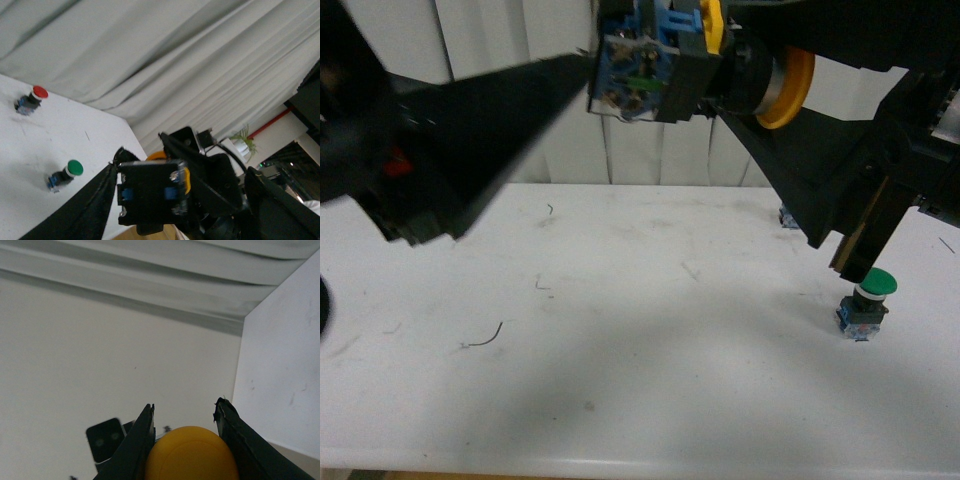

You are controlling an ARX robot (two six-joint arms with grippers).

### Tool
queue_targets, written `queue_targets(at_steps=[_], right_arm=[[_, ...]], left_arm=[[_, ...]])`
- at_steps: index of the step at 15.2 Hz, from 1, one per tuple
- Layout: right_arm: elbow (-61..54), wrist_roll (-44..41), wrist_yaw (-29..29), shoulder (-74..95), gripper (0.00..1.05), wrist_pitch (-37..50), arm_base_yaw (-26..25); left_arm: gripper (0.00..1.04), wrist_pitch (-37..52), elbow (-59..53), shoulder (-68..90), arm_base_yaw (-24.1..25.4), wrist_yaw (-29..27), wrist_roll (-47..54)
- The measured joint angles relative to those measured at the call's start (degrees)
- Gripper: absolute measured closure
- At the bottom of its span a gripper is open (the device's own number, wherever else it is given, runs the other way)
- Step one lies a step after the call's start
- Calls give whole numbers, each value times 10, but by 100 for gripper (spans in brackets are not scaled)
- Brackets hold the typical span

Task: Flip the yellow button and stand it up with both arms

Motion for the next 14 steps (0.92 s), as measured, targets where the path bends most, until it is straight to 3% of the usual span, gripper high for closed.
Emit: queue_targets(at_steps=[1, 2, 5, 7, 9, 13, 14], right_arm=[[0, -2, 4, 4, 70, -2, -15], [0, -2, 10, 10, 70, -3, -26], [12, -2, 9, 21, 70, -1, -40], [17, -2, 9, 31, 70, -3, -43], [20, -2, 9, 37, 70, -1, -43], [22, -3, 9, 43, 70, -2, -43], [22, -4, 9, 44, 70, -3, -43]], left_arm=[[11, -13, -8, -39, 17, -2, 1], [5, -39, -19, -74, 35, -2, 3], [7, -189, -64, -225, 110, -6, 24], [7, -390, -66, -429, 177, -14, 101], [7, -570, -42, -591, 188, -43, 229], [7, -623, -24, -610, 184, -97, 416], [11, -663, -16, -611, 170, -151, 447]])
